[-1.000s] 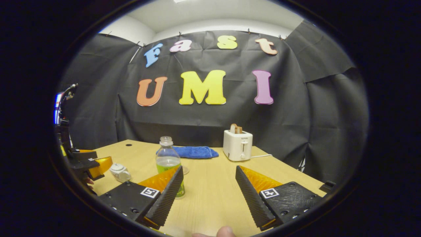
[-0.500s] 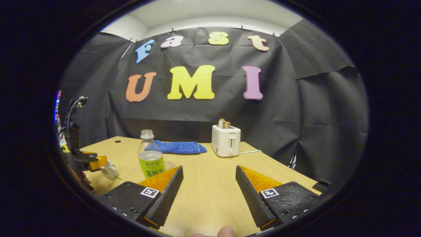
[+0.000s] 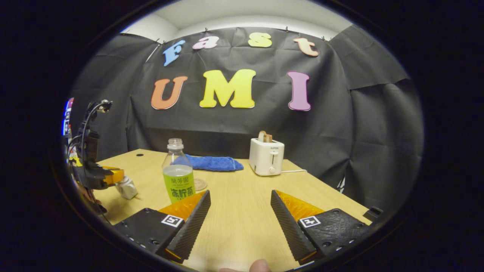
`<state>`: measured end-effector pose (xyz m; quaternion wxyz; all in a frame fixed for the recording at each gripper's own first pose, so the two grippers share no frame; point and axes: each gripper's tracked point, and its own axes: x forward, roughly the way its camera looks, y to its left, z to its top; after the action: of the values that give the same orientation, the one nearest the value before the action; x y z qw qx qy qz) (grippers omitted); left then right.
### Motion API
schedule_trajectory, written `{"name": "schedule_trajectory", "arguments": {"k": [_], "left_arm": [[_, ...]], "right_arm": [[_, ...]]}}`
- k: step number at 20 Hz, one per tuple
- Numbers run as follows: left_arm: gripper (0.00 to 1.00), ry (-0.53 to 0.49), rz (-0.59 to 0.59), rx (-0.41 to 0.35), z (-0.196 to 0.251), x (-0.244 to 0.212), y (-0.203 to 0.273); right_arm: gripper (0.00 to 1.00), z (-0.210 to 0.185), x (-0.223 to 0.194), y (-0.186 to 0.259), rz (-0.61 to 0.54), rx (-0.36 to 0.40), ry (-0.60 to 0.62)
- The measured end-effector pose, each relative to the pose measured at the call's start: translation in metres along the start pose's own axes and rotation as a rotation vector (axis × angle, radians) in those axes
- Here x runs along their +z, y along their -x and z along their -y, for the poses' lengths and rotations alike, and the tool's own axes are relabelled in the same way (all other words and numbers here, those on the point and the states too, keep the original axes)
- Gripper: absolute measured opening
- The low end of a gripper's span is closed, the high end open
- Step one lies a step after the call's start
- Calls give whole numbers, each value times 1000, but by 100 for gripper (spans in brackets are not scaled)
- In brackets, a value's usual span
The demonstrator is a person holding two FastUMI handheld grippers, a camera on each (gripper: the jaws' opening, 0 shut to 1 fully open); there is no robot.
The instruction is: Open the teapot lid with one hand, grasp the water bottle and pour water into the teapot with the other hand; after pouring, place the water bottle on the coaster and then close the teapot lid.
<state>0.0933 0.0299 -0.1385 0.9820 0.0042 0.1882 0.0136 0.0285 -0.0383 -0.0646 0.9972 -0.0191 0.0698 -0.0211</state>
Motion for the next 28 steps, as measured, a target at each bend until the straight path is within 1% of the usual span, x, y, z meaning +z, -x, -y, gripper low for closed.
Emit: {"name": "schedule_trajectory", "arguments": {"k": [1, 4, 9, 12, 13, 14, 18, 20, 21, 22, 24, 25, 26, 28], "left_arm": [[8, 0, 0, -2, -1, 0, 1], [4, 21, 21, -19, 0, 6, 4], [3, 28, 59, -56, 2, 21, 12], [3, 27, 90, -78, 4, 33, 22], [3, 27, 101, -85, 4, 37, 27], [3, 27, 114, -89, 2, 40, 33], [3, 35, 144, -105, -2, 44, 53], [2, 36, 146, -95, -9, 42, 60], [2, 37, 149, -88, -14, 41, 63], [3, 37, 155, -77, -20, 42, 65], [2, 41, 162, -55, -34, 42, 69], [3, 44, 165, -46, -39, 42, 71], [3, 48, 167, -37, -44, 42, 72], [3, 55, 171, -25, -51, 43, 74]], "right_arm": [[95, -1, -2, -1, -5, 5, -2], [96, -3, -3, -2, -5, 18, -11], [95, -14, -8, -6, -12, 67, -25], [95, -30, -9, -5, -12, 131, -26], [93, -37, -10, -4, -12, 160, -25], [95, -43, -10, -4, -13, 183, -24], [96, -71, -16, -12, -30, 250, -19], [95, -88, -21, -20, -40, 281, -20], [98, -92, -24, -26, -45, 282, -19], [96, -98, -25, -33, -46, 284, -17], [96, -106, -27, -46, -50, 273, -4], [98, -108, -27, -52, -47, 268, -3], [96, -111, -25, -58, -45, 263, -4], [96, -115, -25, -66, -40, 248, -15]]}}
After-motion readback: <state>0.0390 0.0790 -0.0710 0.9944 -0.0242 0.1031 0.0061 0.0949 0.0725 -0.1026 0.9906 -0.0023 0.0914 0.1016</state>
